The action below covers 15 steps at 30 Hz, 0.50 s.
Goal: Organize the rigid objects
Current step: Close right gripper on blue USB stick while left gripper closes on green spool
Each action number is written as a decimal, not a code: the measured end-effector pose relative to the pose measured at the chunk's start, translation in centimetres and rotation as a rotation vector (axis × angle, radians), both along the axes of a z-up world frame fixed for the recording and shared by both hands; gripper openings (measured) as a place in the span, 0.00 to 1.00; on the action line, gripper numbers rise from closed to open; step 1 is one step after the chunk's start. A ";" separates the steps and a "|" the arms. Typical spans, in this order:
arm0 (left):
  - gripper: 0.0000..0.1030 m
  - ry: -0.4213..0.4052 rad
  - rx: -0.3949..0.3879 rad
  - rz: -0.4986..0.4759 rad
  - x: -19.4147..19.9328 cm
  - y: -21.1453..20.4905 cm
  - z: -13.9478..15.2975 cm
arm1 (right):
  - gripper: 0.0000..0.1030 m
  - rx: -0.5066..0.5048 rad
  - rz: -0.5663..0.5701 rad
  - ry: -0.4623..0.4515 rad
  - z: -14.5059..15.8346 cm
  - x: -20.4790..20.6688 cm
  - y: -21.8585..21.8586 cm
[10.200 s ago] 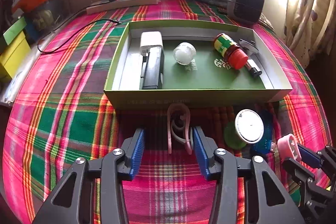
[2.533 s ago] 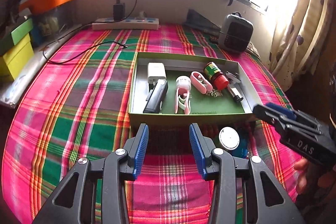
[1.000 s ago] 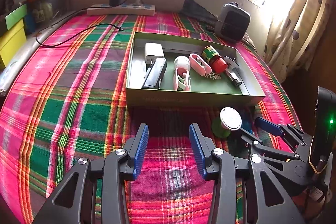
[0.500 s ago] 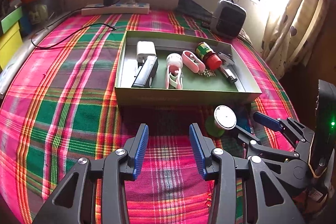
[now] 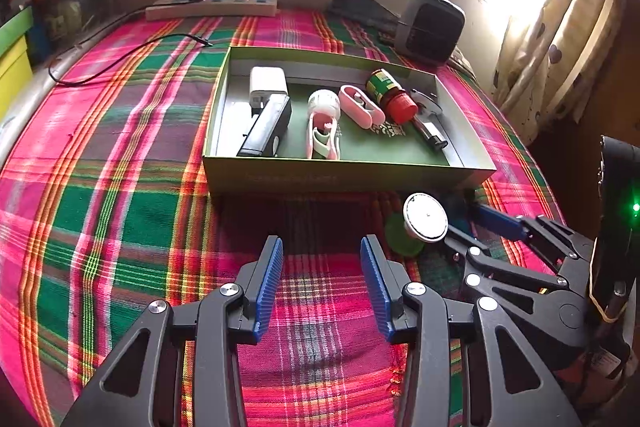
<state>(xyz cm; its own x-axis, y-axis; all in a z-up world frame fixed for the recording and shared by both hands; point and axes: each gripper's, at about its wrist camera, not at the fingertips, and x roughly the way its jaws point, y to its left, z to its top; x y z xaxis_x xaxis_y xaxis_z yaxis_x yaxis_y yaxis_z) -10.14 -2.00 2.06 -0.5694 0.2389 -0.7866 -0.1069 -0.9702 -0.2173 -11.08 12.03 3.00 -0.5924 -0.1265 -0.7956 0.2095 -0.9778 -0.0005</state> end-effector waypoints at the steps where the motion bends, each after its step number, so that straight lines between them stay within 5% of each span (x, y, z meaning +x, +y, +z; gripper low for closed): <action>1: 0.39 0.001 0.000 -0.001 0.0 0.0 0.0 | 0.41 -0.001 -0.002 -0.005 -0.1 -0.1 0.0; 5: 0.39 0.001 0.005 -0.008 0.0 0.2 0.0 | 0.29 0.003 -0.001 0.000 -0.1 0.0 0.1; 15: 0.39 -0.007 0.009 -0.044 -0.1 1.5 -0.1 | 0.24 -0.042 0.009 -0.001 0.0 0.5 0.9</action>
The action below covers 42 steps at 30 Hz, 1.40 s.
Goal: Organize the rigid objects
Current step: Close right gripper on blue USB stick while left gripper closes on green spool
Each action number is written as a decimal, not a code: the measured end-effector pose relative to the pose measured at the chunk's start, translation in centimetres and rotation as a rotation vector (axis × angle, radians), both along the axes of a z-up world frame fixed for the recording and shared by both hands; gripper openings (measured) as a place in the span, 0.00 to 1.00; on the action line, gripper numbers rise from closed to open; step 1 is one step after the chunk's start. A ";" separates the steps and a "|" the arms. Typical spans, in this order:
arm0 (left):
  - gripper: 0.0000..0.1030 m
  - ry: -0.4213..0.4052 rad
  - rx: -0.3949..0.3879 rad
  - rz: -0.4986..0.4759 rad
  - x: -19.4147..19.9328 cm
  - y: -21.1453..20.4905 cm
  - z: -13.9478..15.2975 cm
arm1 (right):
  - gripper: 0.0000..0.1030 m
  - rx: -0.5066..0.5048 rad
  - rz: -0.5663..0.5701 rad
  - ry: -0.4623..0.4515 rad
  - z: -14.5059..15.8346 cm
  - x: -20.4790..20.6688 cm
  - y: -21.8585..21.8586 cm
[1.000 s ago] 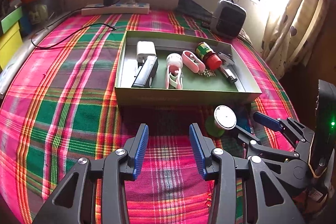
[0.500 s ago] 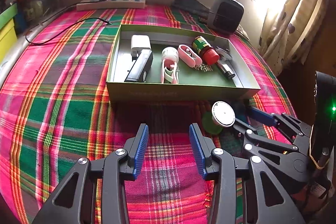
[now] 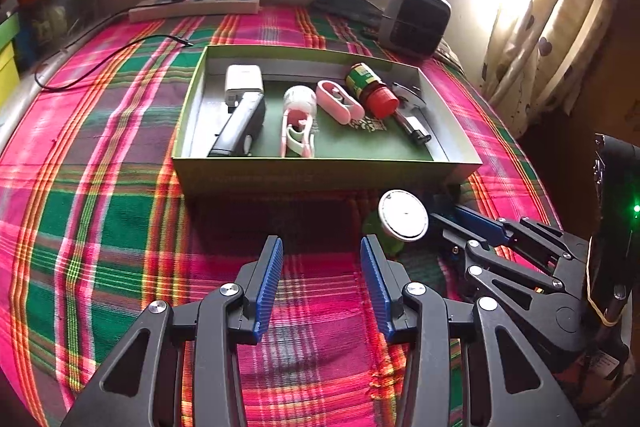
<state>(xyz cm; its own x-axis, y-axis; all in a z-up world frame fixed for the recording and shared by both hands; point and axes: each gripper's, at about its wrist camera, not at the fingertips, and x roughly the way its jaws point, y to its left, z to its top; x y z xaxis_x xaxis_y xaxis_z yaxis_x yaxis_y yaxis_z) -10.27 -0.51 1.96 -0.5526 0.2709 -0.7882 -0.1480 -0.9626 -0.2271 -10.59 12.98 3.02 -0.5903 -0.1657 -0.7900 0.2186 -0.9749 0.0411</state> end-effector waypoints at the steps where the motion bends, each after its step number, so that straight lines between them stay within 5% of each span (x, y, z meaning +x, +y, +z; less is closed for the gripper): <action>1: 0.39 -0.001 0.000 -0.003 0.0 0.1 0.0 | 0.23 -0.002 0.001 0.000 0.0 0.0 0.1; 16: 0.41 -0.015 -0.001 -0.095 -0.5 3.3 -0.3 | 0.22 -0.027 0.002 0.007 0.3 0.7 1.7; 42: 0.41 -0.006 -0.059 -0.078 -2.4 5.4 -0.9 | 0.22 -0.042 -0.004 0.000 0.2 0.8 3.1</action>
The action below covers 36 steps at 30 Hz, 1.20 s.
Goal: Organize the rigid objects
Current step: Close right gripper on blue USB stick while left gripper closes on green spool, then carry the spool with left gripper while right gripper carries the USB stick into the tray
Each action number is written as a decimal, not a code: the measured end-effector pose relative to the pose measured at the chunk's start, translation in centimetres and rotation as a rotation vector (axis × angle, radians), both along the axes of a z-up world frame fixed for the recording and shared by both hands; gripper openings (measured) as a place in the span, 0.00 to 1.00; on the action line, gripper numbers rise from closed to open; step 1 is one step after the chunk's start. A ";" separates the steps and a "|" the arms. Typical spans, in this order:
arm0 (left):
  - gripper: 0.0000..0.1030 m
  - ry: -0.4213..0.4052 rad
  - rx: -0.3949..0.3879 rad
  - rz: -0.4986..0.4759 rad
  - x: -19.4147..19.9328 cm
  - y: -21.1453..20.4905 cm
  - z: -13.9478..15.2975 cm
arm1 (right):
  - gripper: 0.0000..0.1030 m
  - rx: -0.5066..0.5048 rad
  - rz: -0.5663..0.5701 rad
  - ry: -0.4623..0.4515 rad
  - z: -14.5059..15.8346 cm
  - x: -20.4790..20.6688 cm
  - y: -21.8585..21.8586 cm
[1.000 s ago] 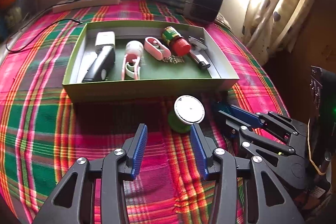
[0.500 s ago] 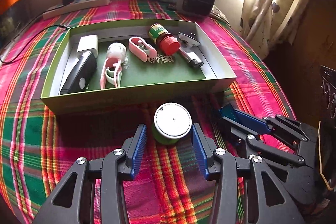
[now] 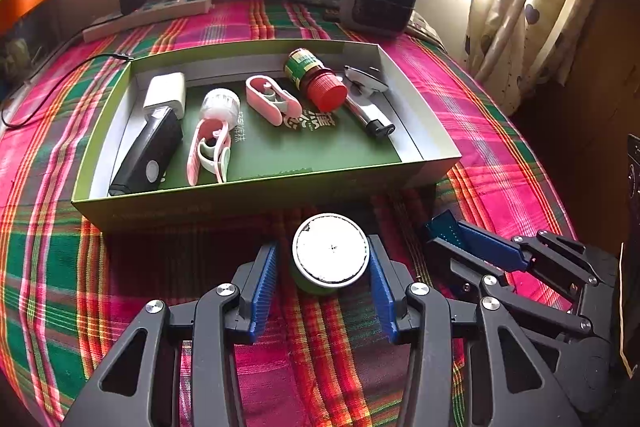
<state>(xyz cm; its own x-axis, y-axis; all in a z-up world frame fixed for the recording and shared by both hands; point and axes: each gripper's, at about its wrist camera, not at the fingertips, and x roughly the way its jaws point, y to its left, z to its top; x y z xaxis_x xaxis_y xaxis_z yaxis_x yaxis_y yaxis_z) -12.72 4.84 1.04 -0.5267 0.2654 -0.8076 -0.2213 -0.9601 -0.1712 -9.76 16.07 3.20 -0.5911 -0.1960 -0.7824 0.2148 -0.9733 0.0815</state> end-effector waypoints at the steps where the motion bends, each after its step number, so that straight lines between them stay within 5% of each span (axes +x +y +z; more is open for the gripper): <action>1: 0.41 0.001 -0.003 0.002 0.0 0.0 0.0 | 0.22 0.001 0.000 0.000 0.0 0.0 0.0; 10: 0.32 0.017 -0.013 0.020 0.1 -0.2 0.3 | 0.22 0.001 0.000 0.000 -0.1 0.0 0.0; 36: 0.32 0.049 -0.033 0.025 0.8 -0.9 1.4 | 0.22 0.001 0.013 0.019 0.6 0.4 -0.1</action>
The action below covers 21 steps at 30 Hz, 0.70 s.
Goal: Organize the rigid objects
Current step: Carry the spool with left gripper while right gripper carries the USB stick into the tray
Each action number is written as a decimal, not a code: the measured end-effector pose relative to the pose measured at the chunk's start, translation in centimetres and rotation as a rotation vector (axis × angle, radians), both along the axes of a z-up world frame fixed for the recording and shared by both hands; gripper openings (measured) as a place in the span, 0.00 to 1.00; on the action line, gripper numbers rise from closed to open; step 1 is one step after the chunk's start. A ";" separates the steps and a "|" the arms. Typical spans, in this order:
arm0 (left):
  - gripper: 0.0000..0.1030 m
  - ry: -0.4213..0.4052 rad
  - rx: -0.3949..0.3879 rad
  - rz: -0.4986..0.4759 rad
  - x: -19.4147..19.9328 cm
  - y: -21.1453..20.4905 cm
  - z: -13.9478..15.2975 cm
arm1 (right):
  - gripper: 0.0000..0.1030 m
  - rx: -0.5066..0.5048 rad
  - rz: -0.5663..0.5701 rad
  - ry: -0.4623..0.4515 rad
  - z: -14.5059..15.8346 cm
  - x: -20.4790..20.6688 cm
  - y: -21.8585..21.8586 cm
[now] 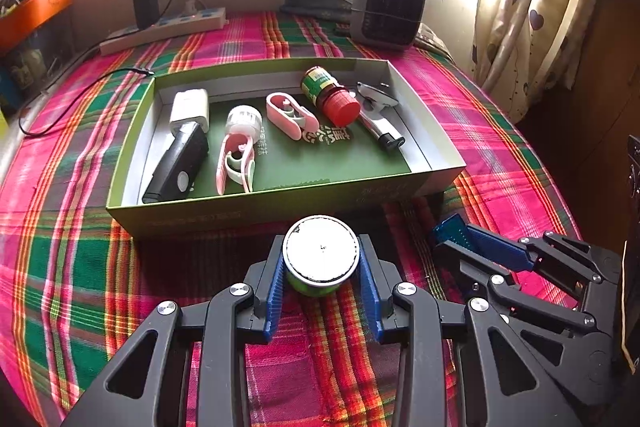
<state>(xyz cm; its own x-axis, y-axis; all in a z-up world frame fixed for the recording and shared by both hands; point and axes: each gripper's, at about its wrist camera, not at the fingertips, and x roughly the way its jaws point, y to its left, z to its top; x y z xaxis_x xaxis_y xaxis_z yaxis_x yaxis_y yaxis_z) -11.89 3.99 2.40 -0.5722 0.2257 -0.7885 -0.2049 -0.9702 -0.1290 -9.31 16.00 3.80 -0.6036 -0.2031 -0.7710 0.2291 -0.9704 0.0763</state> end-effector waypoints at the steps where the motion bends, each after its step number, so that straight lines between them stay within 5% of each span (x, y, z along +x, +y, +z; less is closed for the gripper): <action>1: 0.32 0.003 0.000 0.000 0.1 0.0 0.2 | 0.22 0.002 0.000 0.006 0.2 0.1 0.0; 21: 0.32 0.075 -0.004 0.005 1.2 -0.8 3.4 | 0.22 0.015 0.025 0.079 3.8 0.4 -0.5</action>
